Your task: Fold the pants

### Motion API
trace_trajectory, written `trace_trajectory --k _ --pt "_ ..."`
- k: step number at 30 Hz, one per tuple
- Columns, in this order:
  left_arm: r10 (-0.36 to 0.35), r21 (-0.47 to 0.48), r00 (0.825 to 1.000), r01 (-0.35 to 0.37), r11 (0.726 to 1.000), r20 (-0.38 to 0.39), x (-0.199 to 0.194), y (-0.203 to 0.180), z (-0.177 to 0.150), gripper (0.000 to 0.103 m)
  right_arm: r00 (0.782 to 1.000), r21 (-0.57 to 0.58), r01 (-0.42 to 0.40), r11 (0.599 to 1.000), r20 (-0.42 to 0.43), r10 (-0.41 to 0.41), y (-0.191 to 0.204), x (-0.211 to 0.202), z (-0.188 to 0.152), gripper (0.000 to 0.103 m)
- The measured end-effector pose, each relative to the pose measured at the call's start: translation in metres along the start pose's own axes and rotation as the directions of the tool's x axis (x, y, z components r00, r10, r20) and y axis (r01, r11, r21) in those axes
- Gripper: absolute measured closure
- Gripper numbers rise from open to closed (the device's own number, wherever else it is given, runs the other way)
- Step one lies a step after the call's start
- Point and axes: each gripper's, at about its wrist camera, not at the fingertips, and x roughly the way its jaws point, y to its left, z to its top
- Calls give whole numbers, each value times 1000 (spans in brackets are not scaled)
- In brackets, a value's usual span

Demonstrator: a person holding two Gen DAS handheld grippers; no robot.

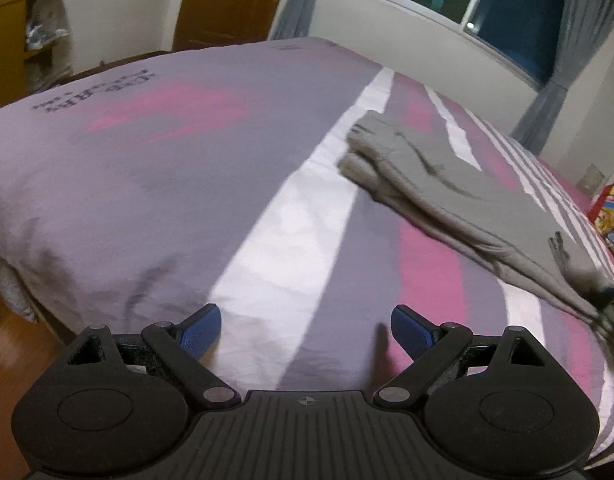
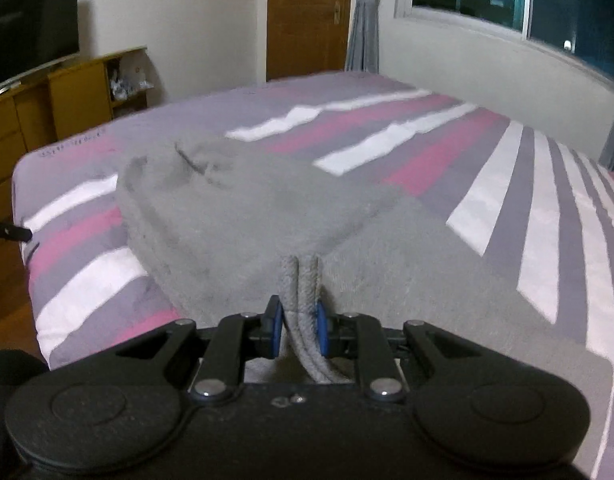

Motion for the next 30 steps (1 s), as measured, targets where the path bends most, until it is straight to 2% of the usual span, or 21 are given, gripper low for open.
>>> trace_trajectory --k 1,3,4,5,6,7,8,11,12,13,14,15,16,17,19,21,22,23,24,26,30 --pt "-5 6 1000 5 1000 1 -1 -4 0 11 999 21 -26 999 -26 27 2 4 -4 64" --pt "-14 14 1000 14 1000 4 -3 -12 3 12 994 46 -104 994 20 103 7 -7 -6 40" --pt "-24 24 1000 23 999 7 -4 -17 5 12 991 57 -126 990 60 122 9 -16 -9 40" --pt "-35 31 999 35 999 13 -5 -22 7 12 989 69 -121 990 97 114 9 -27 -11 45" --pt "-54 36 998 54 998 19 -6 -29 10 12 987 95 -120 988 121 109 6 -35 -14 66" --pt "-99 36 995 98 995 25 -6 -38 15 12 985 141 -112 984 147 91 1 -46 -19 75" --pt "-146 38 989 144 989 32 -6 -48 20 12 982 184 -79 980 184 45 -6 -59 -27 76" --pt "-296 64 955 294 954 24 1 -93 34 14 964 330 23 944 242 -108 -29 -95 -57 80" --pt "-365 73 931 364 929 8 9 -114 39 23 956 380 58 923 245 -161 -39 -105 -67 80" --pt "-415 74 910 415 907 -17 16 -132 43 51 945 436 101 894 239 -223 -50 -114 -79 80" --pt "-464 65 884 467 882 -54 27 -151 45 64 935 491 133 861 226 -274 -61 -122 -89 80" --pt "-515 48 852 520 853 -92 42 -174 47 64 927 547 160 822 203 -316 -74 -130 -99 80" --pt "-535 49 836 543 838 -119 53 -194 46 64 923 577 175 798 185 -337 -83 -134 -106 80" --pt "-537 66 831 549 833 -145 63 -213 46 64 919 595 186 782 176 -352 -89 -137 -111 81" --pt "-528 76 824 552 830 -206 86 -246 43 64 919 600 179 780 182 -351 -95 -144 -114 81" --pt "-487 57 833 517 854 -264 109 -265 32 64 923 589 185 787 170 -344 -96 -139 -115 81" --pt "-459 76 836 501 862 -301 117 -272 21 64 934 586 208 783 120 -338 -99 -130 -116 83" --pt "-441 110 847 489 865 -297 117 -276 14 64 945 585 247 773 33 -326 -103 -115 -119 85" --pt "-434 131 852 486 864 -294 114 -277 9 64 950 585 254 770 -3 -312 -104 -104 -122 87" --pt "-432 159 851 491 857 -299 107 -276 8 65 951 575 245 780 14 -308 -104 -105 -121 87" --pt "-425 231 874 476 849 -236 98 -275 25 65 946 603 190 774 100 -310 -123 -111 -113 85"
